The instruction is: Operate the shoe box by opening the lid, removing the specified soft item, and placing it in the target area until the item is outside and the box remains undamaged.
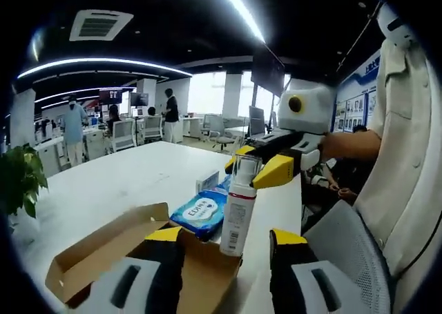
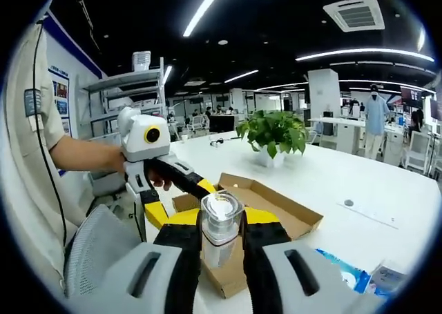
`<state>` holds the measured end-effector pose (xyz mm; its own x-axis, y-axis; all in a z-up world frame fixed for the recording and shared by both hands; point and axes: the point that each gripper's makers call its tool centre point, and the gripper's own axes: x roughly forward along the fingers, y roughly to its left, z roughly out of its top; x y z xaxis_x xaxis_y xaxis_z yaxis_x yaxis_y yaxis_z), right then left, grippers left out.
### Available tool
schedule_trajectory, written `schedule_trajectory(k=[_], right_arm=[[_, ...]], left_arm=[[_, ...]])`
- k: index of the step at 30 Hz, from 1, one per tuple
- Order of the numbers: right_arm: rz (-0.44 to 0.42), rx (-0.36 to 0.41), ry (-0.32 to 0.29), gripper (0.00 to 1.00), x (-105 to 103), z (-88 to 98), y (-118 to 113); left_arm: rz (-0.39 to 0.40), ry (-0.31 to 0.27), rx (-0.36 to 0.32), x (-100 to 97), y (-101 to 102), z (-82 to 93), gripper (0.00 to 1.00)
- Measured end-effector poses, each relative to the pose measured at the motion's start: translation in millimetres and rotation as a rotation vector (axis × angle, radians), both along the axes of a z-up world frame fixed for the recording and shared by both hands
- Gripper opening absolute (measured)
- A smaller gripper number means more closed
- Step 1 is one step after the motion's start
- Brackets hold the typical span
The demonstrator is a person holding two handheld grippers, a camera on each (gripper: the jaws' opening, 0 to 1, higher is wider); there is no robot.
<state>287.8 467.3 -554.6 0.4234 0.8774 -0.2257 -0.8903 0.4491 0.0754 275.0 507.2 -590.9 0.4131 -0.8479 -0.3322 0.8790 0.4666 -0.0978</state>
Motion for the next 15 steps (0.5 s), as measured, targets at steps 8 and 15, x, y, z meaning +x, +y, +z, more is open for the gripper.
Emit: schedule_trajectory(k=[8,15], right_arm=[[-0.034,-0.016,-0.018,0.19,17,1.7,-14],[-0.058,-0.035,-0.035,0.19,35,-0.1,-28]], left_arm=[[0.086,0.020,0.017,3.3,19,-1.5,0.63],[0.150,0.016,0.042,5.1,37,-3.2,0.69]])
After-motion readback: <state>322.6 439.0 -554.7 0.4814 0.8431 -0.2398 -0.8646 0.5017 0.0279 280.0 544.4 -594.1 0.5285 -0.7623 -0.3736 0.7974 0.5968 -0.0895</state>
